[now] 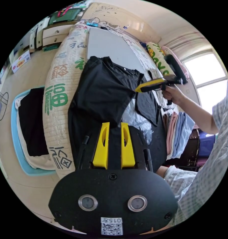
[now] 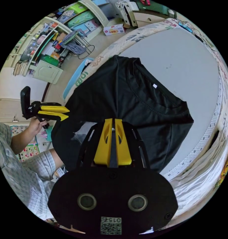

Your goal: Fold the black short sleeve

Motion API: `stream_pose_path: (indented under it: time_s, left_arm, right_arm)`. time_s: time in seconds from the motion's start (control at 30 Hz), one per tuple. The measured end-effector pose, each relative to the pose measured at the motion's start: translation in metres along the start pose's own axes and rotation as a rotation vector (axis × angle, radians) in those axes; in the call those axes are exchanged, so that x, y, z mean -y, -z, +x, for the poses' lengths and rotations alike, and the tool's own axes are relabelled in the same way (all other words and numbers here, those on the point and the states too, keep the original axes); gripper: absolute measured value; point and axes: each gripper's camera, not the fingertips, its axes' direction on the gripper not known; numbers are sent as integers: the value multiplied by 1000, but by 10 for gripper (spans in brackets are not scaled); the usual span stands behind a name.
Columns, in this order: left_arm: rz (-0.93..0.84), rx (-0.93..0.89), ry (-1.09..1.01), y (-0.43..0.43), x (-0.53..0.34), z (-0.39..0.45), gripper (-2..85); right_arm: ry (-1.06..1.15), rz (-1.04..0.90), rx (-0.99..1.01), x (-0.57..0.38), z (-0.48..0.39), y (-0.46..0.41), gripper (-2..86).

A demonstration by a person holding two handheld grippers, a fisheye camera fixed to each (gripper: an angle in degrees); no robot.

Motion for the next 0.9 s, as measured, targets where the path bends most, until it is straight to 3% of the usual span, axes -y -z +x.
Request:
stream_pose_path:
  time_s: [0.23,0.37,0.57,0.9]
  left_arm:
    - [100,26,202,21,26,-65,70]
    - [81,25,198,10,41,-76,67]
    - [65,22,189,5,45,-82,61]
    - [24,77,155,2,57,-74,55]
  right_arm:
    - [-192,60,251,-54,-76,-85,80]
    - [-258,69,168,-61,-103,-133,81]
    - [-284,100,67,-71,-113,-147,-1]
    - [-223,-13,75,-99,-107,-186,5]
